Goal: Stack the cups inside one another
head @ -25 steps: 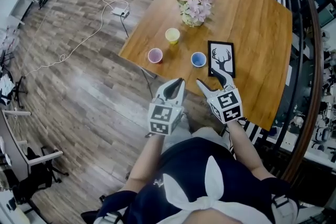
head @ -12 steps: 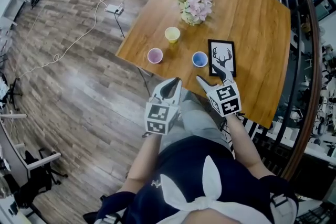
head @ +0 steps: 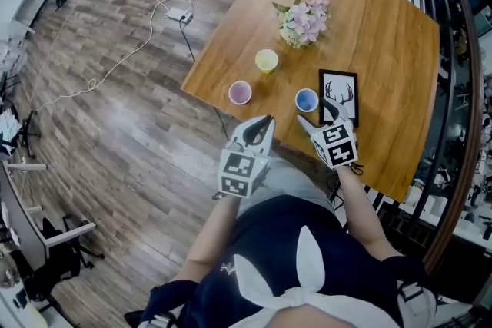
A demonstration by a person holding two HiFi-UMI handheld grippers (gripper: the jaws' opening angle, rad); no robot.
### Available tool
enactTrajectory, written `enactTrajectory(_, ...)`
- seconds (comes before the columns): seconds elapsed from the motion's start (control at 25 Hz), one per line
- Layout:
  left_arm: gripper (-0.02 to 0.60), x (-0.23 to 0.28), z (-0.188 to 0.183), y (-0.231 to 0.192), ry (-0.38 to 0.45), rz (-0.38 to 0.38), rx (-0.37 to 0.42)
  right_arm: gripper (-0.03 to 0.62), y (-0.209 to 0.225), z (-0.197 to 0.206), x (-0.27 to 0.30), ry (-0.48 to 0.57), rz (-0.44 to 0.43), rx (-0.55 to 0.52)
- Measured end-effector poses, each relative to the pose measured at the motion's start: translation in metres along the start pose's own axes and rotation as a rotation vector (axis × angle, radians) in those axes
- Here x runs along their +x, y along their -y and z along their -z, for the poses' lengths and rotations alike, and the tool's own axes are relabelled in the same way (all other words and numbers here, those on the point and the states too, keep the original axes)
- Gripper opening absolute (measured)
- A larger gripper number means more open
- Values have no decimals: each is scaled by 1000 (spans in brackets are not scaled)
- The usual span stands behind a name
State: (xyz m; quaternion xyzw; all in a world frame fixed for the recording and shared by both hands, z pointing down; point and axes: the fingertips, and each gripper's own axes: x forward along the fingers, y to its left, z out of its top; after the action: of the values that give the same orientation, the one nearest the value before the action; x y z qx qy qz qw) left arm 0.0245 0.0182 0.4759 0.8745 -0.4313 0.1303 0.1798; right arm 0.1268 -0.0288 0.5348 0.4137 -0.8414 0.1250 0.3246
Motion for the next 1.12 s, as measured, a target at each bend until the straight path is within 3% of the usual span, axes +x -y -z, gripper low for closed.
enactTrajectory(0.56,31,19,8,-15,-55,60,-14,342,14,26,37,-131,4,33)
enactTrajectory(1.12,31,25,20,-38,-98,60,-44,341,21,44,67,-201,3,40)
